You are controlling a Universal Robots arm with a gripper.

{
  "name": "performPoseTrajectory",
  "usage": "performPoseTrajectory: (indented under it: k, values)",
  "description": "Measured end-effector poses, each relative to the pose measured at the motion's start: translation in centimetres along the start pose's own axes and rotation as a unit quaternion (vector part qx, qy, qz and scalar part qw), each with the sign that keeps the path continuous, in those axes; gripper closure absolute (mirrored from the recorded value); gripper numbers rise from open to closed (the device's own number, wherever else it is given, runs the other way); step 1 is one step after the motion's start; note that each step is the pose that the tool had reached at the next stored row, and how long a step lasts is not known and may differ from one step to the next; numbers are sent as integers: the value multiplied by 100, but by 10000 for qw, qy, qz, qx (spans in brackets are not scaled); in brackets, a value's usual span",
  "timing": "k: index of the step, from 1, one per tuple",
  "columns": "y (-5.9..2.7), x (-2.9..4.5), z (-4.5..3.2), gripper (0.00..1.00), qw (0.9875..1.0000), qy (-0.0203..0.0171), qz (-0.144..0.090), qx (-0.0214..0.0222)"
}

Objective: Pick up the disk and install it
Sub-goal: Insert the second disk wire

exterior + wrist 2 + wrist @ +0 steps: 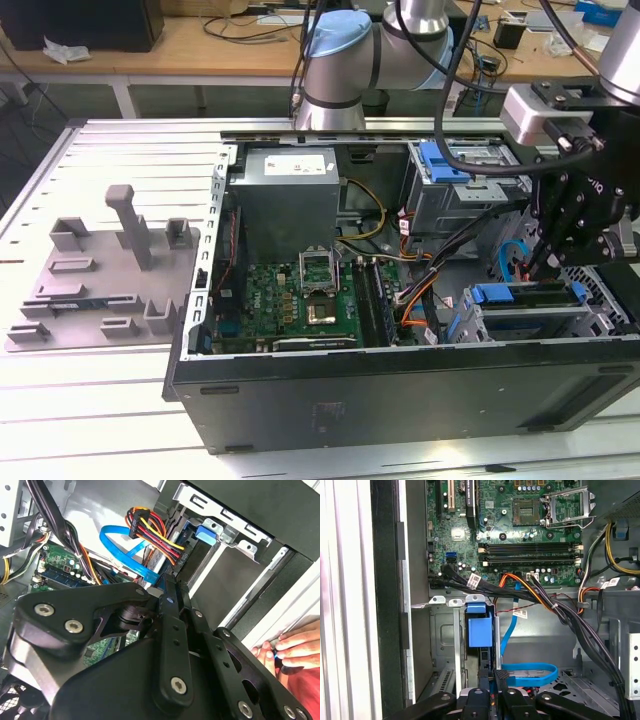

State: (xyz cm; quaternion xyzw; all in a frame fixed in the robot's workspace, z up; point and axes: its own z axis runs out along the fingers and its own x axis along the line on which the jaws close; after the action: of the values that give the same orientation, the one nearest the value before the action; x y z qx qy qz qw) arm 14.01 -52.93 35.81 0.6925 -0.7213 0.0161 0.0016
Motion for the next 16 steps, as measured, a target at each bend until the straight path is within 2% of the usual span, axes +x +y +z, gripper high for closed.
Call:
performPoseTrajectory:
  k: [16]
  values:
    - [-5,33,19,84,10000,-47,1,-2]
